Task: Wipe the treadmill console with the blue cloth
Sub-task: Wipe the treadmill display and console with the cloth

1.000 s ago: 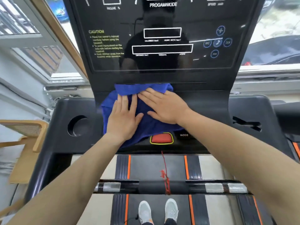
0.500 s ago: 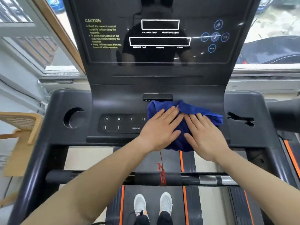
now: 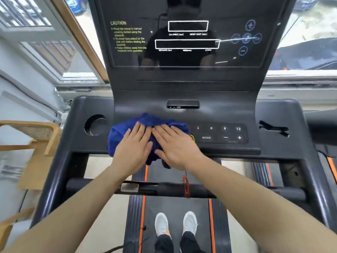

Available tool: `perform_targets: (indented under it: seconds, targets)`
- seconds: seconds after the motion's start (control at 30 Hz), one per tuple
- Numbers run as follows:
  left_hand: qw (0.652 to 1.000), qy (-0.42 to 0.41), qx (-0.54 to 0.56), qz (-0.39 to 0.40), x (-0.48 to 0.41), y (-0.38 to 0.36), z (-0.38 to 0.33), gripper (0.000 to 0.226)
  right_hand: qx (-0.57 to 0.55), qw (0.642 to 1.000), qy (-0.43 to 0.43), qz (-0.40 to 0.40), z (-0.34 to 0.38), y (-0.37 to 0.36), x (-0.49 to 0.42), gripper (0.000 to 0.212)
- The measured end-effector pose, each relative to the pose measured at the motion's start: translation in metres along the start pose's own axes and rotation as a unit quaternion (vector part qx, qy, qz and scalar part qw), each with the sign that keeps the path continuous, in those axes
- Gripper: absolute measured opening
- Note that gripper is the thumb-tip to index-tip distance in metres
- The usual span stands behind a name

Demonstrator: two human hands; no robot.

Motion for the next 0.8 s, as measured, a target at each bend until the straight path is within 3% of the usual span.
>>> perform_targets:
  seconds: [0.2, 0.3, 0.37, 0.43, 0.5, 0.63, 0.7, 0.8]
  targets:
    - [0.992, -0.127, 0.003, 0.003, -0.089, -0.006, -0.163, 0.056, -0.011, 0.979, -0.205, -0.009, -0.143, 0.012, 0.099, 0.082]
    - [0.983, -0.18, 0.017, 0.007, -0.079, -0.022, -0.218, 0.054, -0.031, 0.969, -0.241, -0.04, -0.147, 0.008, 0.154, 0.074]
    - [0.977, -0.196, 0.076, -0.044, -0.061, -0.016, -0.222, 0.042, -0.09, 0.963, -0.242, -0.073, -0.134, 0.007, 0.169, 0.06]
    - [0.972, -0.151, 0.156, -0.086, -0.05, -0.001, -0.202, 0.028, -0.16, 0.945, -0.267, -0.097, -0.128, 0.014, 0.167, 0.053]
    - [0.966, -0.076, 0.238, -0.065, -0.042, 0.009, -0.175, 0.03, -0.208, 0.931, -0.282, -0.102, -0.122, 0.023, 0.155, 0.043]
    - [0.904, 0.032, 0.425, -0.018, -0.008, 0.044, -0.142, 0.027, -0.334, 0.898, -0.267, -0.108, -0.088, 0.04, 0.128, 0.043]
    - [0.867, 0.084, 0.491, 0.003, 0.016, 0.056, -0.126, 0.026, -0.351, 0.906, -0.23, -0.056, -0.063, 0.042, 0.112, 0.045]
    - [0.849, 0.108, 0.517, -0.004, 0.059, 0.072, -0.09, 0.034, -0.363, 0.921, -0.114, 0.083, -0.011, 0.042, 0.081, 0.025]
Point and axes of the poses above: each hand's wrist, its own x-axis away from the middle knuckle, its own y-axis out of the back of the hand, z = x × y, the point moved 9 cm from there along -x, towards the middle knuckle, and after that the axes turned 1 degree about -x, right-handed, at the moved point
